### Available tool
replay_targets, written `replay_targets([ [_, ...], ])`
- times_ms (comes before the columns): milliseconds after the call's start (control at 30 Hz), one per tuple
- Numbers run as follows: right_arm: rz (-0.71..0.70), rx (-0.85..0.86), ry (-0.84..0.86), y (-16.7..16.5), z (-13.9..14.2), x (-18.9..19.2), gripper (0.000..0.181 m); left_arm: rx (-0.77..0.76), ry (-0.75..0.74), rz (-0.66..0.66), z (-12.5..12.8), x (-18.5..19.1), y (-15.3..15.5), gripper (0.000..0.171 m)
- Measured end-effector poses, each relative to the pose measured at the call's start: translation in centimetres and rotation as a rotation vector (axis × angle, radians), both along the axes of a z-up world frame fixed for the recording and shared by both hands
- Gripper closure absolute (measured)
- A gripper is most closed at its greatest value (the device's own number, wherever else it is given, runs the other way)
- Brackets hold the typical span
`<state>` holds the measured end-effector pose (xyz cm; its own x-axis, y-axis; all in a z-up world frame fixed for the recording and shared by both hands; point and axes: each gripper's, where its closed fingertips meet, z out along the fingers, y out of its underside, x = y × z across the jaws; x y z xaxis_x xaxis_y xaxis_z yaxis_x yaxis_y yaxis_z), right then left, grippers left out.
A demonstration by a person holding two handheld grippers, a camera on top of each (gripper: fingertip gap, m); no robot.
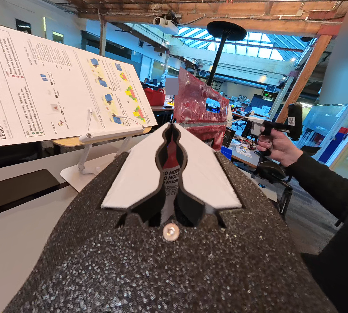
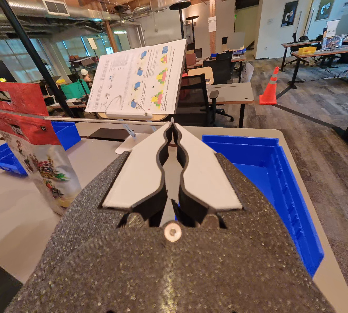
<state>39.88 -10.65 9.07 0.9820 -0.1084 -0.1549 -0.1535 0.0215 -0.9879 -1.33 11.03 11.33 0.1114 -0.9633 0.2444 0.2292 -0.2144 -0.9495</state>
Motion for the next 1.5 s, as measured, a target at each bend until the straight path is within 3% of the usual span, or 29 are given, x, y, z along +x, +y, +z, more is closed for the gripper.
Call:
replay_targets([
  [367, 0.133, -0.065, 0.042, 1.5, -1.9, -2.9, 0.181, -0.014, 0.024, -0.052, -0.1, 0.3, -0.6, 0.171],
  [567, 0.209, -0.052, 0.032, 1.6, -1.3, -4.3, 0.181, 0.063, 0.114, -0.07, 1.2, 0.4, -1.5, 0.139],
  [733, 0.228, -0.062, 0.021, 1.7, -1.3, -4.8, 0.181, 0.257, 0.235, -0.054, 5.3, 0.8, -3.1, 0.115],
  [833, 0.24, -0.067, 0.024, 1.6, -1.4, -4.9, 0.181, 0.409, 0.325, -0.067, 8.6, 1.9, -4.7, 0.115],
  [933, 0.25, -0.091, 0.01, 1.4, -1.7, -5.0, 0.179, 0.556, 0.496, -0.154, 9.6, 4.6, -7.1, 0.112],
  [1100, 0.287, -0.117, -0.008, 0.9, -1.8, -5.3, 0.167, 0.702, 0.859, -0.319, 5.7, 8.7, -8.5, 0.108],
  [1267, 0.337, -0.089, -0.062, -0.4, -0.3, -7.2, 0.155, 0.77, 1.039, -0.409, 3.2, 11.1, -8.4, 0.109],
  [1433, 0.553, -0.006, -0.191, -1.1, 3.3, -16.9, 0.154, 0.698, 1.229, -0.57, -0.5, 11.1, -8.1, 0.122],
  [1500, 0.676, 0.008, -0.22, -0.7, 3.7, -22.1, 0.157, 0.686, 1.268, -0.618, -1.6, 11.0, -8.2, 0.14],
])
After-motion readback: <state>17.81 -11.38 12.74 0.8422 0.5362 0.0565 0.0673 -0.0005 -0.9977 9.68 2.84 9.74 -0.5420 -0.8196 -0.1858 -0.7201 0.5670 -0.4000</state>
